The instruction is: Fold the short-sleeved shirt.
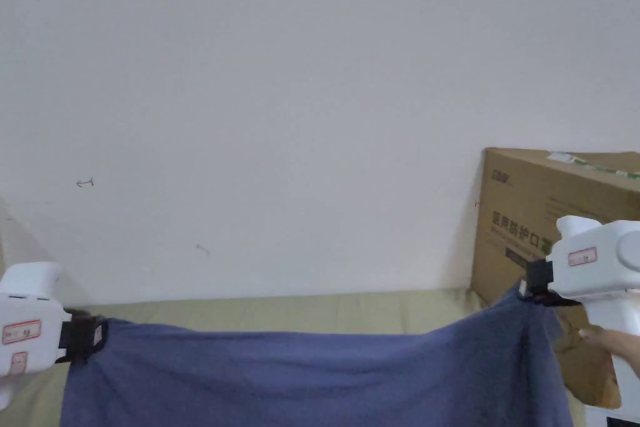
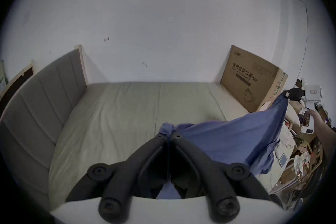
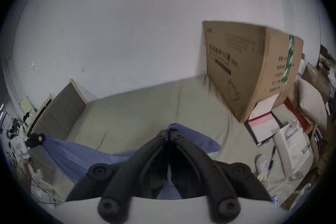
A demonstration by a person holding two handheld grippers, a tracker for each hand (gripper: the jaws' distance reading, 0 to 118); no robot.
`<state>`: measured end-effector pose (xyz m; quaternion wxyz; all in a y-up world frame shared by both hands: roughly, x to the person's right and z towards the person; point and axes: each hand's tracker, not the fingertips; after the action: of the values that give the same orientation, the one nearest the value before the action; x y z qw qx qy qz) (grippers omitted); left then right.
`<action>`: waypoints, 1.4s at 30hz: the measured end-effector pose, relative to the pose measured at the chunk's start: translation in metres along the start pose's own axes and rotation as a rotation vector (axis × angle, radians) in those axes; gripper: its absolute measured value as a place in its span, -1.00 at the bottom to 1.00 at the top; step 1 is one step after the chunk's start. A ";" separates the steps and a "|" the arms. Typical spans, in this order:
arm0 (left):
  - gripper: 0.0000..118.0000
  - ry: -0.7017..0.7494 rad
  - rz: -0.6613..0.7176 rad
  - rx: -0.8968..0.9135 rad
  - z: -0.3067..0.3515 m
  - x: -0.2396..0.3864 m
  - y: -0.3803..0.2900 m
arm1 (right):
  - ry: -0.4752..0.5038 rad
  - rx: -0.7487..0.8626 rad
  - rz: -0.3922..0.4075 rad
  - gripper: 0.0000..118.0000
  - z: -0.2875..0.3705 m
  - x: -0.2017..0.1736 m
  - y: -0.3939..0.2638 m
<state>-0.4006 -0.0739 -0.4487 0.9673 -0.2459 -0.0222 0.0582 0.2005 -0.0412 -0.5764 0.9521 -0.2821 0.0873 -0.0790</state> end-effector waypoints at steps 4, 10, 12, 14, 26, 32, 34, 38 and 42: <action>-0.99 0.006 0.014 0.048 0.007 0.001 0.033 | 0.010 0.069 0.019 -1.00 0.018 -0.026 0.037; -0.99 0.048 -0.015 0.123 0.003 0.004 0.088 | -0.005 0.142 0.045 -1.00 0.014 -0.060 0.102; -0.99 0.060 -0.001 0.151 -0.003 0.002 0.106 | -0.016 0.178 0.046 -1.00 0.012 -0.072 0.125; -0.99 0.069 0.007 0.173 -0.010 -0.002 0.119 | -0.028 0.213 0.053 -1.00 0.009 -0.079 0.145; -0.99 0.105 0.070 0.262 -0.073 -0.018 0.163 | -0.067 0.361 0.069 -1.00 -0.029 -0.094 0.196; -0.99 0.068 0.142 0.293 -0.100 -0.019 0.101 | -0.074 0.356 -0.007 -1.00 -0.070 -0.067 0.112; -0.99 0.048 0.163 0.273 -0.105 -0.021 0.068 | -0.074 0.327 -0.035 -1.00 -0.077 -0.053 0.071; -0.99 0.002 0.176 0.160 -0.107 -0.024 -0.005 | -0.052 0.193 -0.054 -1.00 -0.081 -0.021 -0.016; -0.99 -0.039 0.193 0.039 -0.091 -0.019 -0.082 | -0.038 0.060 -0.073 -1.00 -0.066 0.010 -0.108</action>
<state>-0.4049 -0.1903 -0.4894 0.9612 -0.2267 -0.0161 0.1563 0.1849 -0.1677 -0.5727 0.9581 -0.2580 0.0566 -0.1107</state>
